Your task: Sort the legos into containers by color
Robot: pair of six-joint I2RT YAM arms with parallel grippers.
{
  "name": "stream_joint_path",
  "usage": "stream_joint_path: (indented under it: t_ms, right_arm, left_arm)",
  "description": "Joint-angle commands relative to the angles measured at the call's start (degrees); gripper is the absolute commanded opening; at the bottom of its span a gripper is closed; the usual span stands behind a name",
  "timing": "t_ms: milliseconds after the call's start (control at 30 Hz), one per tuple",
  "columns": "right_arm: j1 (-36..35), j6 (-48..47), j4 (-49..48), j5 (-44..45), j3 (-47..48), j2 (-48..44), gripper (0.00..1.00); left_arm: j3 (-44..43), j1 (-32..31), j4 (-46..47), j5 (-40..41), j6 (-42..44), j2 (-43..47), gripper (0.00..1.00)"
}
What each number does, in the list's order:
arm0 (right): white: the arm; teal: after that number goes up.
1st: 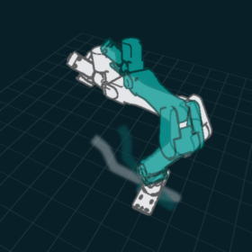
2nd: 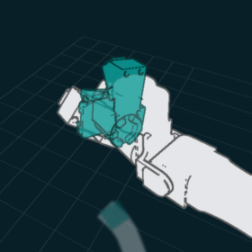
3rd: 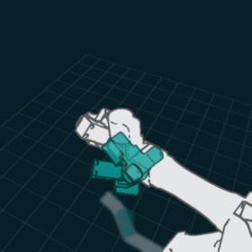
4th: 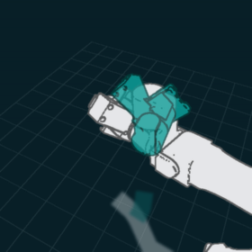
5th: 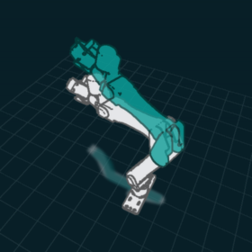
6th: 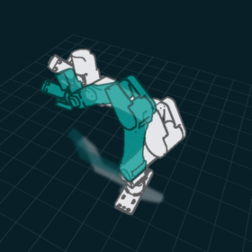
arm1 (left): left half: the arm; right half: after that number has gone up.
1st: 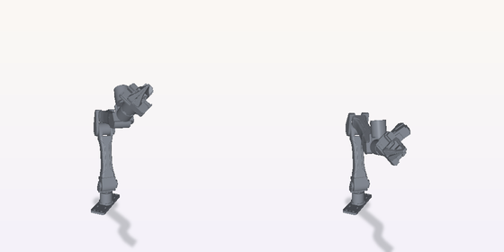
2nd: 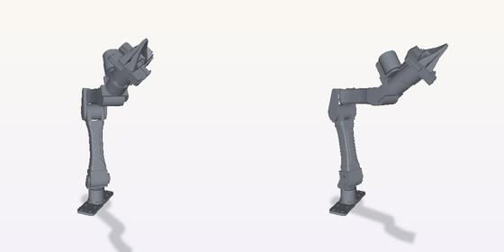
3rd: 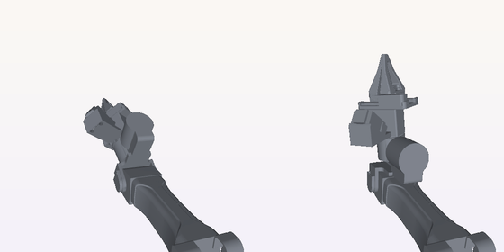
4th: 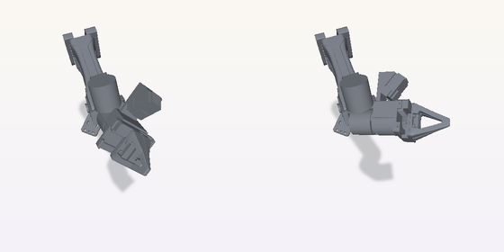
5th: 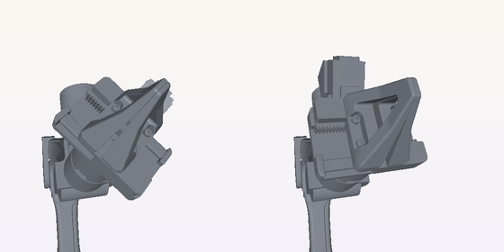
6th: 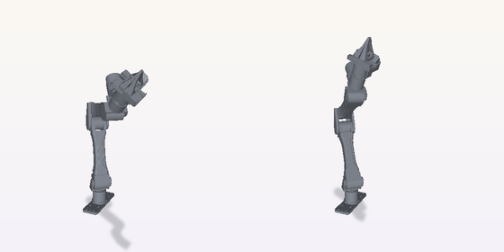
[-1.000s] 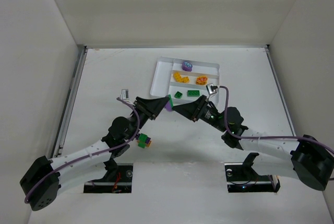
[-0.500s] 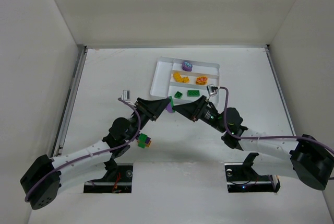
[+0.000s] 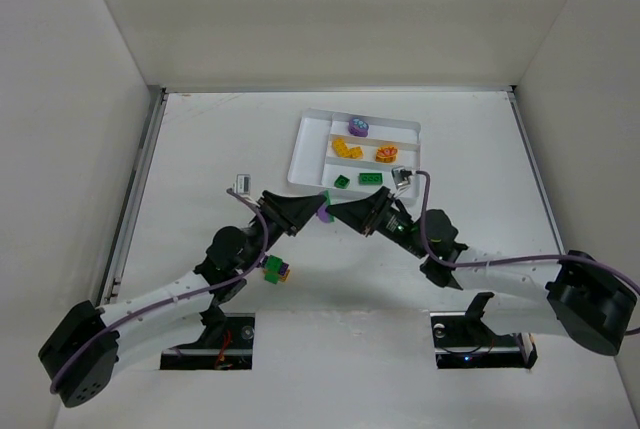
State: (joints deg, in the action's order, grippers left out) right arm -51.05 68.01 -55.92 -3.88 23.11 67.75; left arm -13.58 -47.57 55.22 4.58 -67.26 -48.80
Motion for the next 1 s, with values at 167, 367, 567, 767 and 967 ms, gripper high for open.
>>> stream_joint_path:
  t_ms: [167, 367, 567, 767, 967]
  right_arm:
    - [-0.7, 0.1, -8.1, 3.1, -2.5, -1.2, 0.4]
    - [2.2, 0.2, -6.8, 0.8, -4.7, -5.4, 0.4]
    - [4.7, -0.1, -2.9, -0.1, -4.5, -8.3, 0.4]
    - [7.7, -1.4, 1.0, 0.0, -3.3, -8.4, 0.4]
    - [15.6, -11.9, 29.9, 5.7, 5.0, -6.6, 0.39]
  left_arm:
    - [2.8, 0.6, 4.2, -1.0, -0.9, 6.1, 0.21]
    - [3.5, 1.1, 3.1, -1.0, -0.8, 7.0, 0.2]
    - [3.6, 1.5, 3.0, -1.4, -0.8, 6.7, 0.2]
    - [3.7, 1.9, 2.8, -2.1, -0.8, 6.7, 0.2]
    - [3.0, 4.5, -1.6, -2.3, 0.9, 8.9, 0.2]
